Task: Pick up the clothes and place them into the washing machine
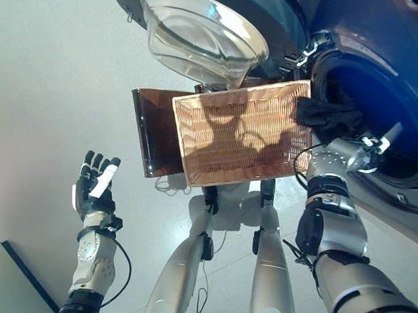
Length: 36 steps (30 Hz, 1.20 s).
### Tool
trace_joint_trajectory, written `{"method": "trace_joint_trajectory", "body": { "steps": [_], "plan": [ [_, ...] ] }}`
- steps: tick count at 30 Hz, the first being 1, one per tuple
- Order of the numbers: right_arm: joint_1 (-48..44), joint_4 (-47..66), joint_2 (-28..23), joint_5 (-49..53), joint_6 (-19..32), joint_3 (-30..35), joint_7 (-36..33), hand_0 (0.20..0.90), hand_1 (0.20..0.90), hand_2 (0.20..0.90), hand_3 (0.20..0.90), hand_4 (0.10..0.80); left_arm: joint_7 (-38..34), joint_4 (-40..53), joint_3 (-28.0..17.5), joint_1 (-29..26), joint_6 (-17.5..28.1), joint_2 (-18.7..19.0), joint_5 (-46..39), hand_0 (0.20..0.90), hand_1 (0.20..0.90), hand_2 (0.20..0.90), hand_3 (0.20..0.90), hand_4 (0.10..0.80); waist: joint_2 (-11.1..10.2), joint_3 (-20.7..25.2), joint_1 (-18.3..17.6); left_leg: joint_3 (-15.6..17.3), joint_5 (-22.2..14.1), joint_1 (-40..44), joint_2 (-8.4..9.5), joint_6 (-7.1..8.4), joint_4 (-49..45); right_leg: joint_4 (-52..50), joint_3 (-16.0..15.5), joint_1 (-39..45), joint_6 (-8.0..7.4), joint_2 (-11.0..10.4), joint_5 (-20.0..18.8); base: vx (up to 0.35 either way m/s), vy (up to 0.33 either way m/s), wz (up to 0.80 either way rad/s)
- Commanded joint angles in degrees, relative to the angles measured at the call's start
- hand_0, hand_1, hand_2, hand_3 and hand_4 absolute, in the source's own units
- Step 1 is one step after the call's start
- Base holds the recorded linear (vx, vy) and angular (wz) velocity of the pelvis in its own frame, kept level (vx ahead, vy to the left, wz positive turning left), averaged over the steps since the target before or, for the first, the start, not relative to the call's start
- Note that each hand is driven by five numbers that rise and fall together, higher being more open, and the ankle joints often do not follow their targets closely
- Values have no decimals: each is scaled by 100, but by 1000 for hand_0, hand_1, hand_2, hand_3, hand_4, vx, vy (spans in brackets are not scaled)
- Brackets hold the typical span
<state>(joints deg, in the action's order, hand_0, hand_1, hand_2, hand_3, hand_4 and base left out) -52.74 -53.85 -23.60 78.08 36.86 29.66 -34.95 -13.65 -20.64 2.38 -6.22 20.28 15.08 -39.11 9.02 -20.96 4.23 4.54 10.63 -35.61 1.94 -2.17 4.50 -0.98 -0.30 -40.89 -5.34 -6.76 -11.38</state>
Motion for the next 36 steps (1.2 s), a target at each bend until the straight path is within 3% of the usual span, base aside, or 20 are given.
{"method": "trace_joint_trajectory", "body": {
  "steps": [1, 5, 9, 18, 24, 34, 35, 36],
  "plan": [
    [5, 43, -1288, -648, 743, -282, -54, 200, 200, 200, 200, 300, 72, 457, -64, 405, 427, 369, -46, 900, 900, 900, 900, 800, 314, 625, -27, 22, -603, 268, 58, 538, 50, -360, -5, -159, 28, 87, 601, 0, 0, 0],
    [-339, 35, -1853, -815, 783, -393, -358, 200, 200, 200, 200, 300, 87, 579, -19, 434, 466, 407, -172, 900, 900, 900, 900, 800, 376, 591, -45, 73, -609, 169, 55, 585, 50, -418, 50, -329, 28, 93, 623, 0, 0, 0],
    [-449, 19, -2095, -919, 870, -402, -549, 200, 200, 200, 200, 300, 84, 724, -22, 430, 487, 399, -196, 900, 900, 900, 900, 800, 409, 552, -74, 89, -606, 105, 30, 600, 50, -506, 76, -474, 35, 115, 640, 1, -3, -1],
    [-384, 300, -1991, -1370, 862, -557, -860, 200, 200, 200, 200, 300, 6, 870, -28, 438, 534, 333, -258, 900, 900, 900, 900, 800, 417, 577, -123, 189, -625, -3, 35, 563, 50, -637, 190, -745, 38, 157, 641, 7, 3, -8],
    [-360, 381, -1992, -1762, 428, -1001, -433, 200, 200, 200, 200, 300, 4, 851, -131, 410, 621, 377, -158, 900, 900, 900, 900, 800, 398, 580, -88, 189, -605, -27, 45, 565, 50, -575, 170, -754, 43, 153, 596, -6, -1, 1],
    [-519, 243, -2070, -1726, 377, -1172, -214, 200, 200, 200, 200, 300, 87, 931, -175, 505, 698, 421, -204, 900, 900, 900, 900, 800, 400, 537, -70, 147, -578, -49, 56, 579, 50, -559, 116, -752, 42, 152, 566, -12, 2, 4],
    [-496, 241, -2037, -1690, 387, -1157, -184, 367, 367, 367, 367, 420, 95, 916, -199, 518, 702, 423, -219, 900, 900, 900, 900, 800, 386, 550, -65, 137, -578, -49, 57, 577, 50, -546, 104, -742, 38, 153, 562, 0, 0, 0],
    [-492, 239, -2035, -1686, 388, -1155, -179, 469, 469, 469, 469, 492, 98, 915, -199, 520, 703, 426, -221, 900, 900, 900, 900, 800, 384, 551, -66, 135, -578, -48, 57, 577, 50, -542, 102, -739, 37, 153, 560, 0, 0, 0]
  ]
}}
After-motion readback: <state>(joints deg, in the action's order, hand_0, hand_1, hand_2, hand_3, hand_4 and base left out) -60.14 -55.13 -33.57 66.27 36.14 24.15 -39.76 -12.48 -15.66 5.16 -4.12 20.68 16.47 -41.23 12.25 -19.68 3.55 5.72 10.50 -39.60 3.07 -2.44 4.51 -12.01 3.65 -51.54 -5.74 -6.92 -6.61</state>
